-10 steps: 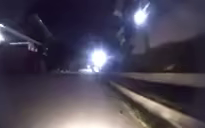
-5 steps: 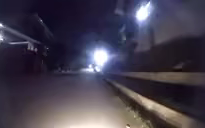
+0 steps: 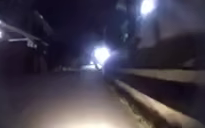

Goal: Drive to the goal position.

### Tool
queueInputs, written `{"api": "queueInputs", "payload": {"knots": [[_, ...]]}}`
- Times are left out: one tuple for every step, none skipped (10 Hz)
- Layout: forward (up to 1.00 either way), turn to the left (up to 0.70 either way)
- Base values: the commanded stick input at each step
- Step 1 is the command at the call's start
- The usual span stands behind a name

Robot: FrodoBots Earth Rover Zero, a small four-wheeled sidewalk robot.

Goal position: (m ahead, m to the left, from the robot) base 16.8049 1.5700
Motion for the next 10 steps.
{"api": "queueInputs", "payload": {"knots": [[0.70, 0.00], [0.70, 0.00], [0.70, 0.00], [0.70, 0.00], [0.70, 0.00], [0.70, 0.00], [0.70, 0.00], [0.70, 0.00], [0.70, 0.00], [0.70, 0.00]]}}
